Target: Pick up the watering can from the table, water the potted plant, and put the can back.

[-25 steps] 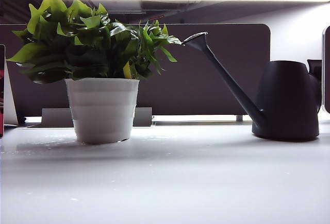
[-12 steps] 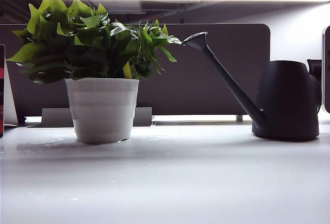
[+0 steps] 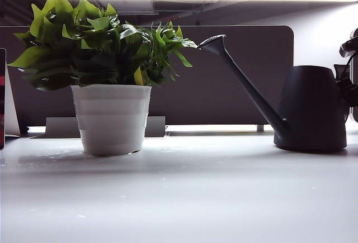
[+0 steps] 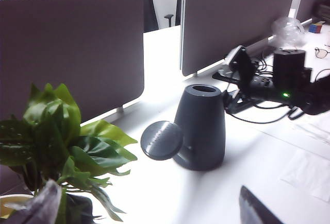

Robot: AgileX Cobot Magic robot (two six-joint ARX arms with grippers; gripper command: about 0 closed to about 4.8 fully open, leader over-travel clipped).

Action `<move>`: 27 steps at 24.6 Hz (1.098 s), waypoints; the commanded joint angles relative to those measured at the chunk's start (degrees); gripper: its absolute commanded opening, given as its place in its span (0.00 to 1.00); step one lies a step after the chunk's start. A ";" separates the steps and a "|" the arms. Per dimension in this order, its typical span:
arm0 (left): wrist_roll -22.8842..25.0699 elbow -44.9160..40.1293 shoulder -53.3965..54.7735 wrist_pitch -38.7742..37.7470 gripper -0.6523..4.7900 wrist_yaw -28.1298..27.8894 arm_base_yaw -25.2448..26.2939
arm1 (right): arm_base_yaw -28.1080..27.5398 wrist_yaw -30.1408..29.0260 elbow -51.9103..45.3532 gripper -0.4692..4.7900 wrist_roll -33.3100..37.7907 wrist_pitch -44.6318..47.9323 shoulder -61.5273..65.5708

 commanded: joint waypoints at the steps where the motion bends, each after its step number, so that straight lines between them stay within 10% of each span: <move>1: 0.20 0.33 -0.11 0.44 1.00 0.15 0.07 | 0.35 -5.51 3.21 1.00 -1.62 0.57 3.28; 4: 0.13 0.33 -0.11 0.46 1.00 -0.98 0.07 | 1.05 -5.57 5.09 0.96 -3.87 0.48 5.46; 7: 0.02 0.33 -0.15 0.39 1.00 -0.92 0.07 | 1.36 -5.51 5.18 0.45 -4.07 0.57 5.64; 13: 0.00 0.33 -0.15 -1.38 1.00 -0.90 0.07 | 1.51 -5.53 5.35 0.07 -1.25 0.15 5.60; 27: -0.02 0.33 -0.22 -1.22 1.00 -0.92 0.04 | 4.35 -4.66 5.33 0.08 13.49 -2.80 2.62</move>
